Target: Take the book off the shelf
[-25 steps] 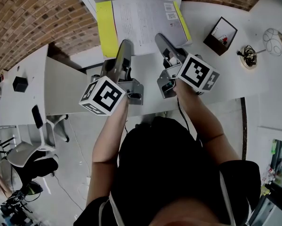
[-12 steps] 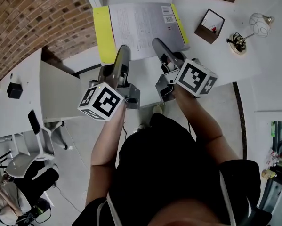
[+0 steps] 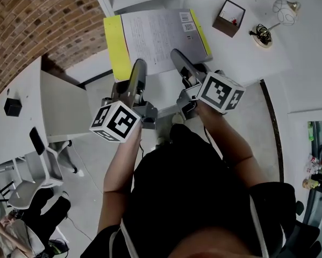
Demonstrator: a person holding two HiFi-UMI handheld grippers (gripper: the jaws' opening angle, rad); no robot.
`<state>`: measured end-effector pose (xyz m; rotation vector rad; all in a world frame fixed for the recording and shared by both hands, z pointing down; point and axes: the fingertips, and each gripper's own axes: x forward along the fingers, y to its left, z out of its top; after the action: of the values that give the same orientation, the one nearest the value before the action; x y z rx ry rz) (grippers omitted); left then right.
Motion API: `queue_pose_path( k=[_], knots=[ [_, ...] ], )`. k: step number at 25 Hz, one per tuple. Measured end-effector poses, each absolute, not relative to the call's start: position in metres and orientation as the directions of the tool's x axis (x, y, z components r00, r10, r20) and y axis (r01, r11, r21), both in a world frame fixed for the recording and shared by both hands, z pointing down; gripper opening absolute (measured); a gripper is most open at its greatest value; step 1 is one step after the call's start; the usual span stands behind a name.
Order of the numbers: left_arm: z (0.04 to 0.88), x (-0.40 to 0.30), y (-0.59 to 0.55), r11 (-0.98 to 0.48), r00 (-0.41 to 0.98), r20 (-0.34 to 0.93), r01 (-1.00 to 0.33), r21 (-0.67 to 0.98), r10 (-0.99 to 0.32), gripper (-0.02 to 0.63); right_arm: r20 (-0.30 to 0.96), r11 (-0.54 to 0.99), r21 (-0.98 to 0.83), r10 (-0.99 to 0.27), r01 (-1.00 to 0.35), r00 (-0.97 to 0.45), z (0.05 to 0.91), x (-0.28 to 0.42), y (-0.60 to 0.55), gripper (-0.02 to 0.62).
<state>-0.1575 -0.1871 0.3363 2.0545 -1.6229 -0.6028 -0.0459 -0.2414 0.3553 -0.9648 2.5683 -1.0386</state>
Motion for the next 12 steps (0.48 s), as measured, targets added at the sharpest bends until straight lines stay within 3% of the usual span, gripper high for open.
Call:
queue_pose_path(
  k=[12],
  knots=[
    [0.356, -0.155, -0.16, -0.214, 0.248, -0.03, -0.759, 0.615, -0.968, 0.095, 0.08, 0.538, -0.655, -0.65, -0.531, -0.756, 0.371, -0.041, -0.212, 0.164]
  ],
)
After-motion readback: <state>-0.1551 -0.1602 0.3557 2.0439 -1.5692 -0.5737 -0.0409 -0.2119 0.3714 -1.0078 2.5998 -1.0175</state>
